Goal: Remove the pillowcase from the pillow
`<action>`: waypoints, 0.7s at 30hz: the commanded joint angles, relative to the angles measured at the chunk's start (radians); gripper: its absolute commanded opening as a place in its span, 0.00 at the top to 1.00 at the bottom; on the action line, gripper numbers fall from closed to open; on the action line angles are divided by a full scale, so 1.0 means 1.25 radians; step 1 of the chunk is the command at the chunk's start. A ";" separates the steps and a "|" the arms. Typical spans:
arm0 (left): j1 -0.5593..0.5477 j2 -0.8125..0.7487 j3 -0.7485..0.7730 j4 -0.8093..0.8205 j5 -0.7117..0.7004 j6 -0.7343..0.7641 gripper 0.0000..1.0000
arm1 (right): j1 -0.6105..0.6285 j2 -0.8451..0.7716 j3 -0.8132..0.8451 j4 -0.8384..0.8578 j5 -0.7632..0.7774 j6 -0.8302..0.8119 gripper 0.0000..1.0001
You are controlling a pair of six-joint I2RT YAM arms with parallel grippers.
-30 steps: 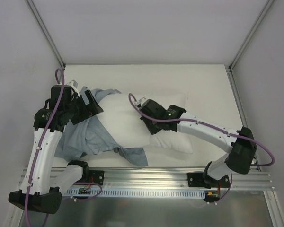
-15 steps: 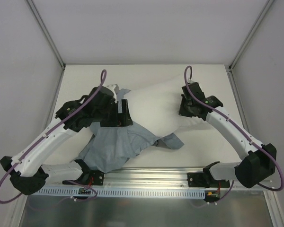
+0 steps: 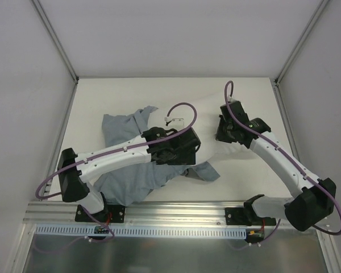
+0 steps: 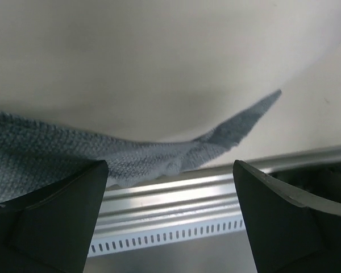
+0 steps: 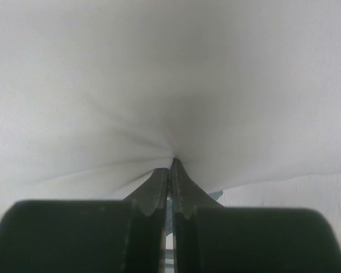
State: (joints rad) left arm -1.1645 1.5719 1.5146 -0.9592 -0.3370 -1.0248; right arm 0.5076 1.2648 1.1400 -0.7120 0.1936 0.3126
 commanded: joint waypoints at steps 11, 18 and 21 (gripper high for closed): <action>0.063 0.041 -0.102 -0.029 -0.132 -0.027 1.00 | -0.131 -0.067 0.012 -0.089 -0.017 0.001 0.99; 0.278 -0.262 -0.346 -0.029 -0.091 0.050 1.00 | -0.367 -0.231 -0.028 -0.093 -0.112 0.005 0.99; 0.426 -0.396 -0.389 -0.025 -0.074 0.097 1.00 | -0.405 -0.280 -0.024 -0.113 -0.130 -0.005 0.99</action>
State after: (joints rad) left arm -0.7528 1.2354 1.0733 -0.8558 -0.3927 -1.0050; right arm 0.0566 0.9894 1.0889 -0.8192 -0.0200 0.3172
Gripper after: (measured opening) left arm 0.009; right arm 0.021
